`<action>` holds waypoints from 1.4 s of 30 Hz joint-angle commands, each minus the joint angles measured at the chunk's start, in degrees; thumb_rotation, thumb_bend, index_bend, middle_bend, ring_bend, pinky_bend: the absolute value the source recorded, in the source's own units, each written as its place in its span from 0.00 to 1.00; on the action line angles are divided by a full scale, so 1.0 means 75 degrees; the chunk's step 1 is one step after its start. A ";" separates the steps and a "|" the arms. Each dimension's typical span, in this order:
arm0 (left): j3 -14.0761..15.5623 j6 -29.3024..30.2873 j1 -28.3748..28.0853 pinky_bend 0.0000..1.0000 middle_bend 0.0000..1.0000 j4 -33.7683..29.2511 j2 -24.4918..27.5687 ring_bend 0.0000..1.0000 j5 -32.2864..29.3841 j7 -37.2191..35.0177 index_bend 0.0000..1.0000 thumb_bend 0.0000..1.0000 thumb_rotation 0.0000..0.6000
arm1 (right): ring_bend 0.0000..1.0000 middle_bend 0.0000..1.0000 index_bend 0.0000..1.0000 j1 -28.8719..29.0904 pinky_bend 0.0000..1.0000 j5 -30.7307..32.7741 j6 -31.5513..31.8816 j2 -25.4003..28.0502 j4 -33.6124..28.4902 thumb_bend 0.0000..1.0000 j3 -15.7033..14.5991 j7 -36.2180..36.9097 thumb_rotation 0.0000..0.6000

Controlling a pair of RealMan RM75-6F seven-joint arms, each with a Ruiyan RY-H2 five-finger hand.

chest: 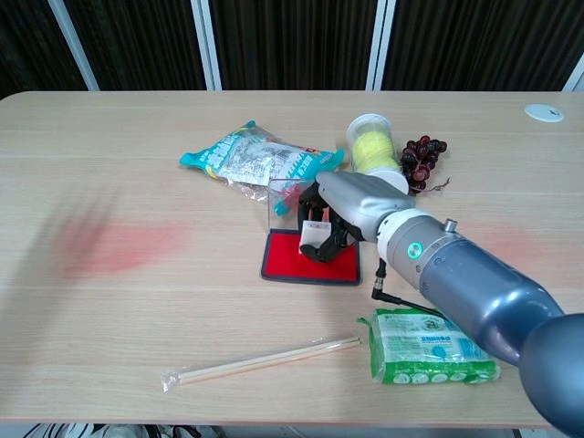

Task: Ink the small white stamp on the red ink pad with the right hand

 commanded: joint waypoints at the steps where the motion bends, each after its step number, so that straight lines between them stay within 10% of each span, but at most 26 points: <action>1: -0.0001 0.0001 0.0000 0.00 0.00 -0.0001 0.0002 0.00 0.0001 -0.0014 0.00 0.04 1.00 | 0.56 0.65 0.78 -0.0004 0.59 -0.0032 -0.0001 -0.0025 0.0015 0.61 -0.0011 -0.0021 1.00; 42: 0.0012 0.0022 0.0004 0.00 0.00 0.0024 -0.0003 0.00 0.0035 -0.0056 0.00 0.04 1.00 | 0.56 0.65 0.78 -0.0087 0.59 -0.0357 0.0167 -0.0232 0.0042 0.61 0.0079 0.0007 1.00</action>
